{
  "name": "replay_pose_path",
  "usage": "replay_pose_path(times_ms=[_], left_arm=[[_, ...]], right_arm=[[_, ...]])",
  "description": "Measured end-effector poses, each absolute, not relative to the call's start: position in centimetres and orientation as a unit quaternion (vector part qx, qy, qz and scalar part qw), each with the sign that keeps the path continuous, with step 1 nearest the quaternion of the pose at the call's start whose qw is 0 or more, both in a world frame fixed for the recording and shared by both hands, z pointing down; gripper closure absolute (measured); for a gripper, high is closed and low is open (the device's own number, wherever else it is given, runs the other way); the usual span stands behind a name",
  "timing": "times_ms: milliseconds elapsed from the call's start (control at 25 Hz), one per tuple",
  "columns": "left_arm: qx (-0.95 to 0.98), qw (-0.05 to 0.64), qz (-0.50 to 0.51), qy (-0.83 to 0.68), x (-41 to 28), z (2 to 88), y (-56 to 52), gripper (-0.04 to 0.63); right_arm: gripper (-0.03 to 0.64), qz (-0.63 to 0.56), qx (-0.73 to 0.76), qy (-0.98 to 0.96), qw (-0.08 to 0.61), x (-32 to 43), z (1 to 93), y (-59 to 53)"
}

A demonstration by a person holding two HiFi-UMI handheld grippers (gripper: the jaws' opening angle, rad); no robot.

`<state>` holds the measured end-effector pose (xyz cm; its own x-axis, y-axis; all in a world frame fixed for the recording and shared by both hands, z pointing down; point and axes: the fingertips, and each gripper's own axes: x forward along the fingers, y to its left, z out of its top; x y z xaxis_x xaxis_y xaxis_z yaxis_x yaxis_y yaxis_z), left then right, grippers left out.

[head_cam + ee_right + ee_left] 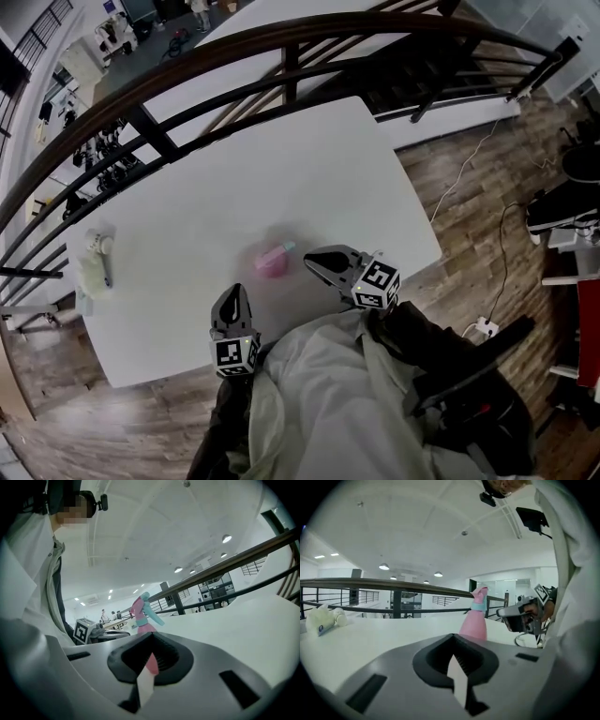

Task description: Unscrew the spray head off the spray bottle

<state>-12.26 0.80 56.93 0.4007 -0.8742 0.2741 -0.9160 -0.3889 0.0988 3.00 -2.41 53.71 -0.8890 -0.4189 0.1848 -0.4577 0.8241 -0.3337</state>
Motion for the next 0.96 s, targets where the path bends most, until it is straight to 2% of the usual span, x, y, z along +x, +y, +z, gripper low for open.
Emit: replay_pose_path(times_ms=[960], left_arm=[[0.839, 0.129, 0.117, -0.516, -9.8, 58.6, 0.5, 0.589]], right_arm=[[0.62, 0.207, 0.213, -0.952, 0.077, 1.9, 55.6, -1.1]])
